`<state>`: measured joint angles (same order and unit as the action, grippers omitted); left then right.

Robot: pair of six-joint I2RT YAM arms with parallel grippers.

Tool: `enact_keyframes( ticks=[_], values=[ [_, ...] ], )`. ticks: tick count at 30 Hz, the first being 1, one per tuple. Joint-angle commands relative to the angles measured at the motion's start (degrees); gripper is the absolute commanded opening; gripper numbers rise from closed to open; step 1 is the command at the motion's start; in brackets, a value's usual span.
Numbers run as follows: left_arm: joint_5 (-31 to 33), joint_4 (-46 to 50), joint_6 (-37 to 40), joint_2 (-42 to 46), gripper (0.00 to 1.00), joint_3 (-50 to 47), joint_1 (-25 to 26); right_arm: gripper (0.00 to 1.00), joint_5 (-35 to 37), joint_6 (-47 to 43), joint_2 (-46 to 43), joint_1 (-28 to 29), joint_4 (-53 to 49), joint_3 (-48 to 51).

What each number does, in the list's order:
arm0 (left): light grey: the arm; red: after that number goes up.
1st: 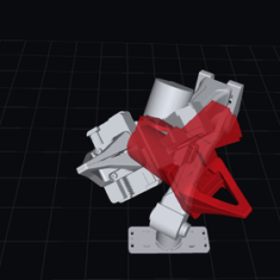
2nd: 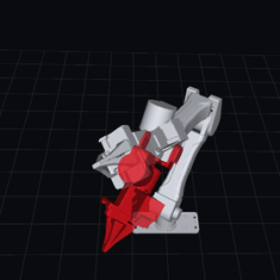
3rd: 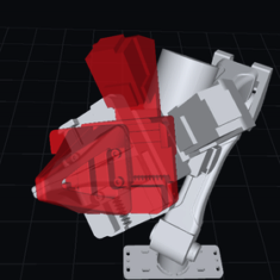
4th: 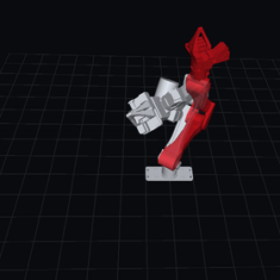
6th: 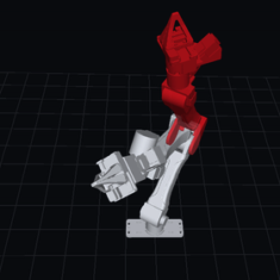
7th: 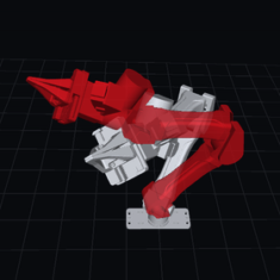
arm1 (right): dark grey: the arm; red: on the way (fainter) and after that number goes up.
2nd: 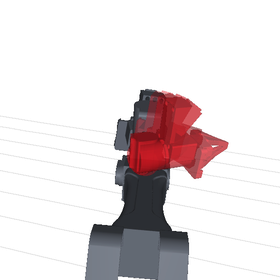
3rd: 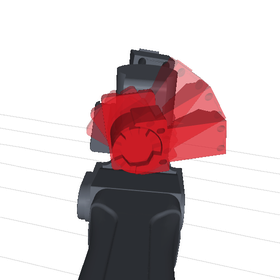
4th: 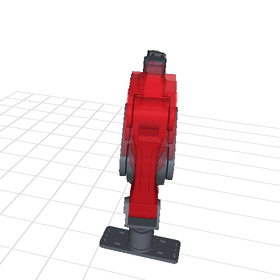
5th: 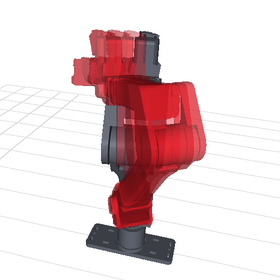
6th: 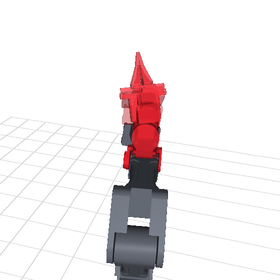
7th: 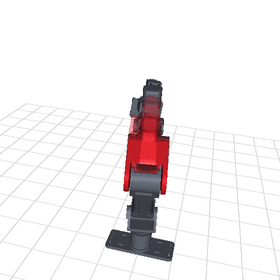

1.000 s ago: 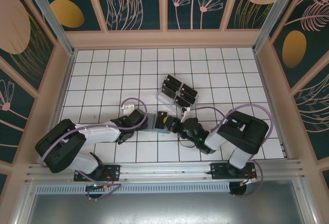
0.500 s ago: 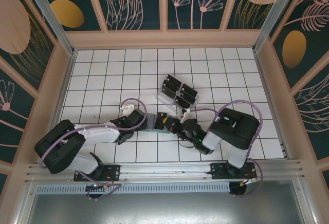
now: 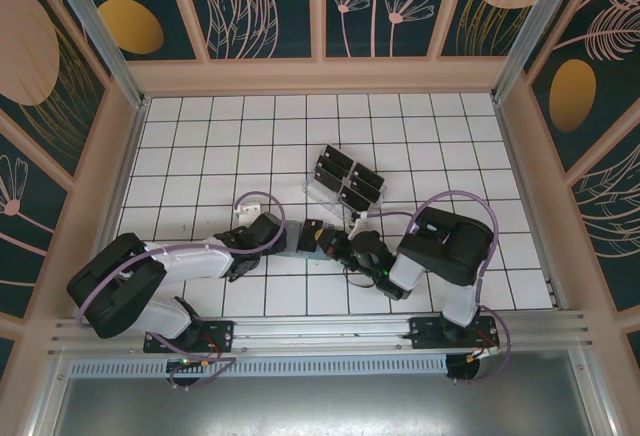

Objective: Put the credit cards into the card holder
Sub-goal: Insert the credit card into the card slot.

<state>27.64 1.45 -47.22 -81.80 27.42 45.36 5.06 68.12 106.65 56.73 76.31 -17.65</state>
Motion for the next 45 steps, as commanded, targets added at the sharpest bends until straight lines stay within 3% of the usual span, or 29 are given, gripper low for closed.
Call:
enact_keyframes(
  ticks=[1, 45],
  values=[
    [-0.1, 3.3, 0.2, -0.4, 0.99, -1.8, -0.2, 0.0, 1.2, 0.7, 1.2, 0.5, 2.8, -0.8],
    [-0.1, 2.9, 0.3, -0.1, 0.99, -2.0, -0.2, 0.0, 2.3, 6.3, 1.6, 2.3, -4.4, -1.2]
  ],
)
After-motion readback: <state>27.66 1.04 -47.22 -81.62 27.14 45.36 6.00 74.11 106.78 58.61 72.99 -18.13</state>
